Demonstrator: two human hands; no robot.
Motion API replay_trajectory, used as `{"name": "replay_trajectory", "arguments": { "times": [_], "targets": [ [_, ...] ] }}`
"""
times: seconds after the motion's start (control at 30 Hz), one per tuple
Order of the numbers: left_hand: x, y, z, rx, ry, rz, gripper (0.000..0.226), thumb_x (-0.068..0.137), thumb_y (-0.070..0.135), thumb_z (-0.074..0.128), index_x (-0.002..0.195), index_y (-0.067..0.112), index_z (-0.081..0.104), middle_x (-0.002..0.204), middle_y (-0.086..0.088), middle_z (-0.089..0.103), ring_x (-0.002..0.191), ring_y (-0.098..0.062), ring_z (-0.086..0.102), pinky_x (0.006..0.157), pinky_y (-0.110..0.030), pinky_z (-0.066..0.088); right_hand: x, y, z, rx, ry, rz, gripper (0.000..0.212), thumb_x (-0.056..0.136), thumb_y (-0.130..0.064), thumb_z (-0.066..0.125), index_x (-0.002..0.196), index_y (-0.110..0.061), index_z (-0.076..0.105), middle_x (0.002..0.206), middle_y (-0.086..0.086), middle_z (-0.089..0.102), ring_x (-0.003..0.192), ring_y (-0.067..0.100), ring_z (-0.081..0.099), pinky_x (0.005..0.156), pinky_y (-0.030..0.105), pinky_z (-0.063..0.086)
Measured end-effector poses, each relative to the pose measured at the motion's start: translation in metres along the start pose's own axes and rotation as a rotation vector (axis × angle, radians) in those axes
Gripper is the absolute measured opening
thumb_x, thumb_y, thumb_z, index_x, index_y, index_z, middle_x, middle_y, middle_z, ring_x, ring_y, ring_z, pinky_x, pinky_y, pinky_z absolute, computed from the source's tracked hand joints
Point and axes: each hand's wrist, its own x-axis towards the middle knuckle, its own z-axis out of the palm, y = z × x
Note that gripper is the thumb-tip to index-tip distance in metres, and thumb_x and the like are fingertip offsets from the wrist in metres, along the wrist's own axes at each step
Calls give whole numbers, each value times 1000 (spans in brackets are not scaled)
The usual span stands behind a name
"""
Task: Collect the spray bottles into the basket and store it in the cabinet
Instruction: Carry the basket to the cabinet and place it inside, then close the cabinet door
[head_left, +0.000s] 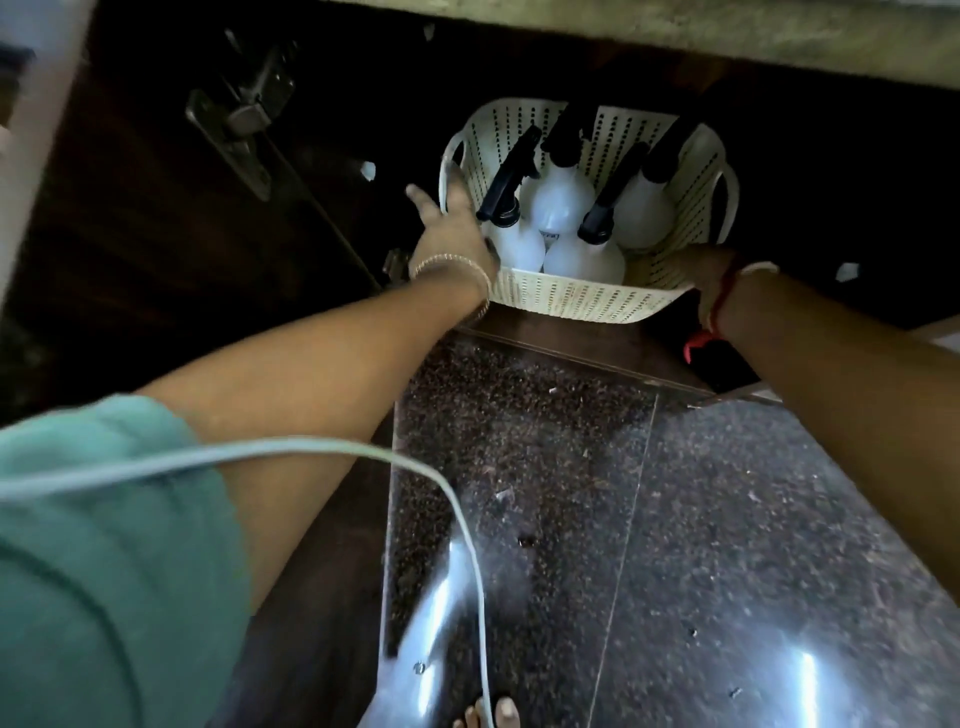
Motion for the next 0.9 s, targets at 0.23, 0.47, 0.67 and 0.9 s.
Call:
{"name": "replay_trajectory", "arguments": {
  "times": [0.23, 0.47, 0.67, 0.9],
  "targets": [
    [-115, 15, -42, -76, 198, 150, 61, 78, 17, 64, 131, 9, 36, 153, -17, 10, 129, -37, 34, 95, -47, 42, -151, -12, -10, 115, 115, -224, 60, 89, -26, 57, 137, 1, 34, 138, 30, 36, 129, 44, 34, 108, 43, 27],
    [-223, 44, -169, 204, 103, 677, 42, 80, 25, 53, 121, 14, 53, 146, -17, 35, 127, -33, 43, 101, -49, 39, -322, -22, -39, 114, -126, -574, 61, 89, -17, 53, 144, -13, 27, 153, 9, 23, 144, 20, 11, 118, 35, 15],
    [-277, -38, -280, 603, 191, 823, 53, 87, 39, 39, 136, 20, 41, 147, -12, 33, 136, -30, 30, 108, -55, 27, -431, -49, -47, 180, -195, -757, 68, 88, -63, 31, 143, -38, 1, 153, -17, -4, 144, 6, -5, 118, 28, 2],
    [-287, -134, -275, 959, 65, 932, 89, 65, 17, 48, 147, 20, 13, 150, -12, 19, 143, -27, 5, 112, -51, 9, -494, -45, 20, -60, -364, -742, 113, 72, -72, 42, 126, -23, -44, 139, -12, -45, 129, 9, -44, 108, 35, -22]
  ]
}}
